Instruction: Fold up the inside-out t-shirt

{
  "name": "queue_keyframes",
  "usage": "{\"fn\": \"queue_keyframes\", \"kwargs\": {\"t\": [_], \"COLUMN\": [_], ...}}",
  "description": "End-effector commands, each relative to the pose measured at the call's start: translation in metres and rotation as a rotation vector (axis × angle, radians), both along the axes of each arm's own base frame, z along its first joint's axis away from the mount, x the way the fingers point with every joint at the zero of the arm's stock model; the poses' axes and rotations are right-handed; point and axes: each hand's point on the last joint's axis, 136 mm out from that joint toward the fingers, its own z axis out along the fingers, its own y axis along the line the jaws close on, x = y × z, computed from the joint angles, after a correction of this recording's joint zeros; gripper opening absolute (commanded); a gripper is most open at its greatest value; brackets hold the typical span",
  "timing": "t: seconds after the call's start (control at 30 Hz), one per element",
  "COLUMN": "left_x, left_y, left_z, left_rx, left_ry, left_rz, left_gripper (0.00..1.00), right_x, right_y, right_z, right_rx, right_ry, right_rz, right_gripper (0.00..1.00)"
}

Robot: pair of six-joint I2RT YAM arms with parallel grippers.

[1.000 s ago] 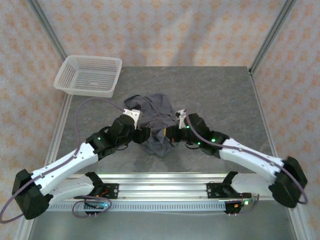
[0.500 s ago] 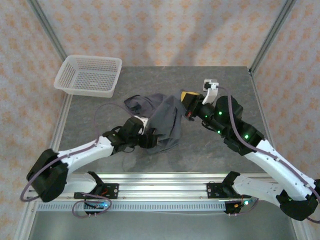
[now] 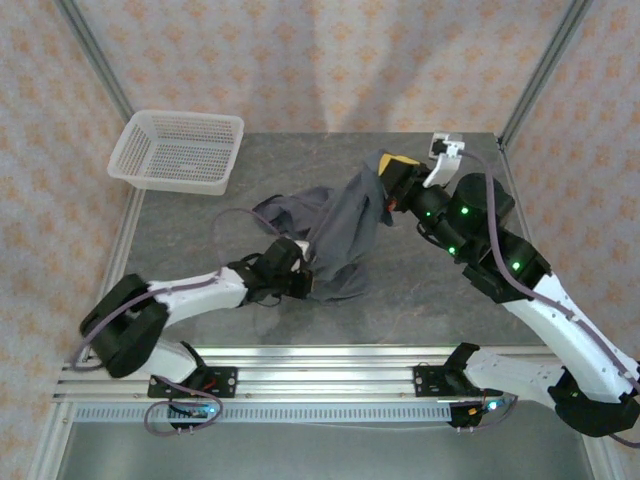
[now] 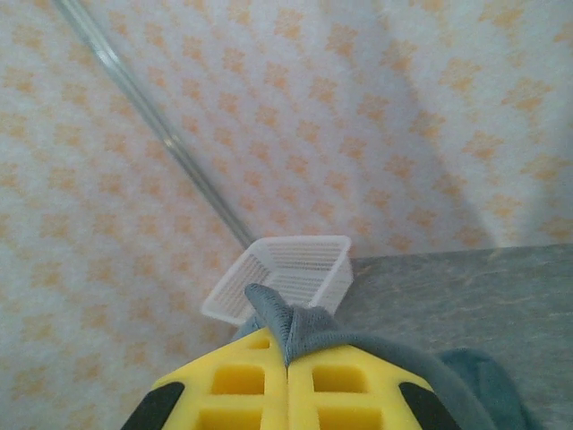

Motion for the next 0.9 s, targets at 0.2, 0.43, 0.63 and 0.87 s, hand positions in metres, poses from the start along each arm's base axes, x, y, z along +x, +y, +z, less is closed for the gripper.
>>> {"fn": "queue_keyframes", "kwargs": {"t": [0.2,0.43,0.63,0.87], "left_x": [0.034,0.061,0.139,0.284], "left_y": [0.121,0.143,0.129,0.086], "left_z": [0.345,0.458,0.471,0.359], "left_rx": [0.007,0.04,0.01,0.066], "left_ry": [-0.718,-0.904,-0.917,-0.682], "left_rz": [0.304,0.385,0.452,0.436], "left_gripper": [0.0,0.0,0.0,0.15], "right_x": [-0.074,-0.126,-0.09,-0.014], "right_y": [-0.049,-0.051,-0.063,-0.079], "right_z": [0.13,0.185,0.173,0.087], "right_rx": [0.085,0.154,0.147,0.136], "right_ry": [-0.356,-0.523,-0.427,-0.061], "right_rz": [0.075,0.255,0.072,-0.284], "right_gripper": [0.0,0.0,0.0,0.0]}}
